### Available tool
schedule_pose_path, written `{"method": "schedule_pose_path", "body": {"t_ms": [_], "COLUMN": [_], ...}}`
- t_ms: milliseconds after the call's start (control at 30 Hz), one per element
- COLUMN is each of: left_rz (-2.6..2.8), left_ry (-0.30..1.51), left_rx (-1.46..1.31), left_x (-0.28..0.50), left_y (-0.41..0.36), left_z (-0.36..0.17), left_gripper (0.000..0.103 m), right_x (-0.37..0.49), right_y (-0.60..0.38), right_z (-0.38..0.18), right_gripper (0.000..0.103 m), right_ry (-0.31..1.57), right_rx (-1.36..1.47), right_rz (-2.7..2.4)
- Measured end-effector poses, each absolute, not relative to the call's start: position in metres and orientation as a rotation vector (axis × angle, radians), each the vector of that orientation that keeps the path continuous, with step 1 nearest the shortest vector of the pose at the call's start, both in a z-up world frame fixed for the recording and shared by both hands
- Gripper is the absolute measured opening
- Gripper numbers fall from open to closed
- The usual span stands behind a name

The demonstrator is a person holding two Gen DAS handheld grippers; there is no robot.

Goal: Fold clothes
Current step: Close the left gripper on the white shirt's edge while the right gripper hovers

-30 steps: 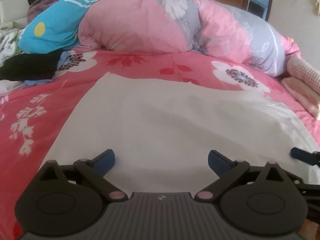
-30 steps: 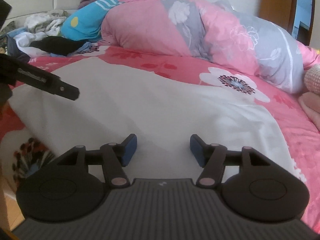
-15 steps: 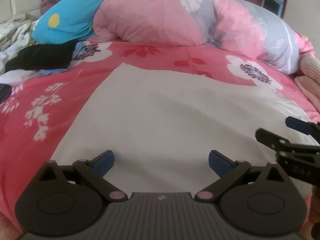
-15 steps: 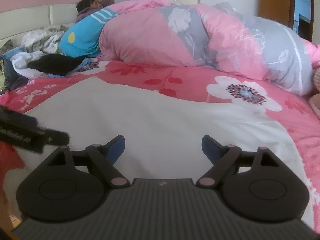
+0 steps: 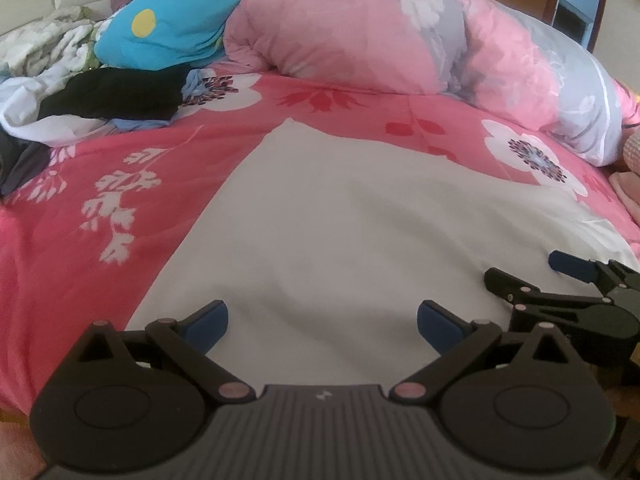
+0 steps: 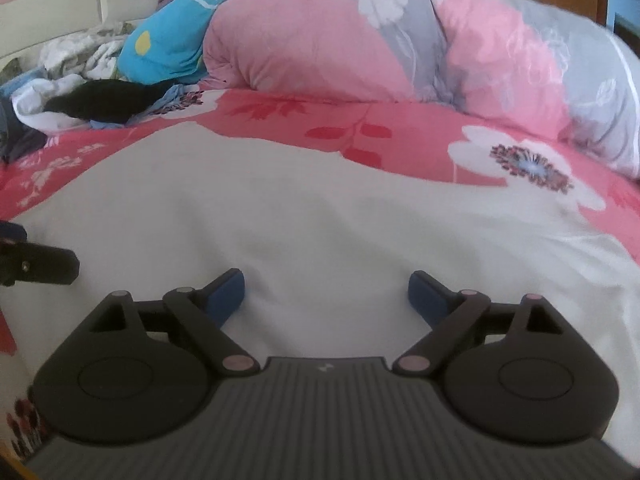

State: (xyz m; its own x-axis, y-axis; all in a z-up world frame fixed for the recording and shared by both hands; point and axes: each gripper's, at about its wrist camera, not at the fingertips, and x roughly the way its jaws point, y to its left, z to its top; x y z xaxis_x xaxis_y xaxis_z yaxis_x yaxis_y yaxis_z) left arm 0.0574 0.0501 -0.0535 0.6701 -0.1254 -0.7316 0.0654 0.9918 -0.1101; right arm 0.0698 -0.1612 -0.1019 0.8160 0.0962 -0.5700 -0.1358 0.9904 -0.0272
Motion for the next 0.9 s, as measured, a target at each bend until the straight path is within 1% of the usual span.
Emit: {"method": "schedule_pose_path", "body": {"t_ms": [267, 467, 667, 900], "left_rz": [-0.159, -0.199, -0.193, -0.190], "left_ry": [0.802, 0.692, 0.649, 0.575], "left_rx": [-0.126, -0.186, -0.291, -0.406], "left_x": [0.044, 0.008, -0.024, -0.030], "left_y": [0.060, 0.080, 0.106, 0.125], "left_z": [-0.053, -0.053, -0.072, -0.090], "left_gripper": [0.101, 0.102, 0.102, 0.102], "right_x": [0.070, 0.069, 0.070, 0.069], "right_y": [-0.165, -0.166, -0.166, -0.166], "right_z": [-0.105, -0.105, -0.106, -0.106], "right_gripper": [0.092, 0.092, 0.092, 0.092], "right_ry": [0.606, 0.601, 0.596, 0.591], "right_rx": [-0.046, -0.042, -0.040, -0.040], "right_rz": [0.134, 0.138, 0.140, 0.139]}}
